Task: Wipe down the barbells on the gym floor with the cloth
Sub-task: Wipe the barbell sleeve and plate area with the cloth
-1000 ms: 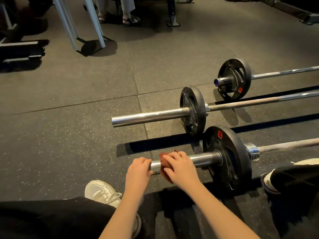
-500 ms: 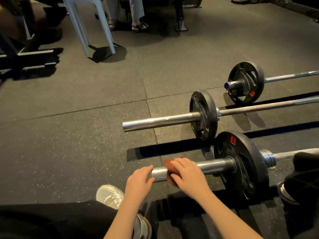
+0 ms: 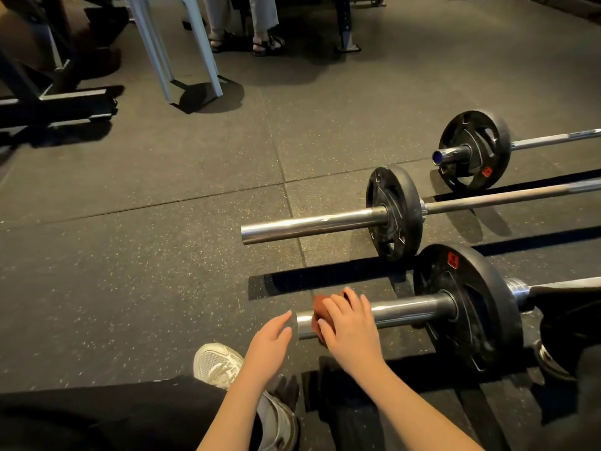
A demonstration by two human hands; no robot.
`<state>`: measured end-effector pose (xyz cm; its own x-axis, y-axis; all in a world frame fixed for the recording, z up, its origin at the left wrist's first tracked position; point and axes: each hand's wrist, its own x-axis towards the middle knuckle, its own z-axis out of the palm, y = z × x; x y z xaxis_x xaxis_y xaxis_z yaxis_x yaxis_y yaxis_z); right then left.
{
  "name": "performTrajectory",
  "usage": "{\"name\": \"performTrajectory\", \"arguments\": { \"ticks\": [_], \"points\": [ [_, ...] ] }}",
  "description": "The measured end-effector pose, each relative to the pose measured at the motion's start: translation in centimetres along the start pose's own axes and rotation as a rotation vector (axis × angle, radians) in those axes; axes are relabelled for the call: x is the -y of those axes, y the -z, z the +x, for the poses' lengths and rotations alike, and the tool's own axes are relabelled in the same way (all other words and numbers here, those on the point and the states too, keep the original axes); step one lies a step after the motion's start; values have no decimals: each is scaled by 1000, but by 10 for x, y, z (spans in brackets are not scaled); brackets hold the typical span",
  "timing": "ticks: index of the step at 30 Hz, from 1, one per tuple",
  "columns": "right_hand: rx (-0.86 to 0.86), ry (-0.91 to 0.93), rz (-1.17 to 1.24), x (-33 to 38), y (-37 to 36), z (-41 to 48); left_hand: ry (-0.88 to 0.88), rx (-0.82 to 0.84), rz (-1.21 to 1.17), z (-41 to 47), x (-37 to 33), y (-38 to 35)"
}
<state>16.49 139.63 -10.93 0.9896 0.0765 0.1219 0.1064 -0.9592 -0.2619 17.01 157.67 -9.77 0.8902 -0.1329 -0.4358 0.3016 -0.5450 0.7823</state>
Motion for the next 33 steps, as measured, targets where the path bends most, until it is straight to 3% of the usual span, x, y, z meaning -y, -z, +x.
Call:
{"name": "performTrajectory", "arguments": {
  "ticks": [7, 12, 16, 18, 24, 29, 33],
  "points": [
    [57, 214, 123, 4, 0, 3, 29, 41, -90, 0, -4, -7],
    [-44, 12, 61, 14, -7, -10, 43, 39, -114, -3, -11, -15],
    [-36, 244, 84, 22, -19, -8, 1, 21, -123, -3, -17, -17],
    [-30, 273, 104, 2, -8, -3, 14, 12, -86, 0, -19, -18],
    [-93, -53, 69, -12, 1, -16, -18, -7, 131, -4, -23, -23],
    [-8, 211, 51, -23, 7, -11, -124, -127, 599, 2, -20, -27],
    [-41, -99, 47, -63, 21, -14, -204, -140, 748, 7, -22, -32]
  ]
}}
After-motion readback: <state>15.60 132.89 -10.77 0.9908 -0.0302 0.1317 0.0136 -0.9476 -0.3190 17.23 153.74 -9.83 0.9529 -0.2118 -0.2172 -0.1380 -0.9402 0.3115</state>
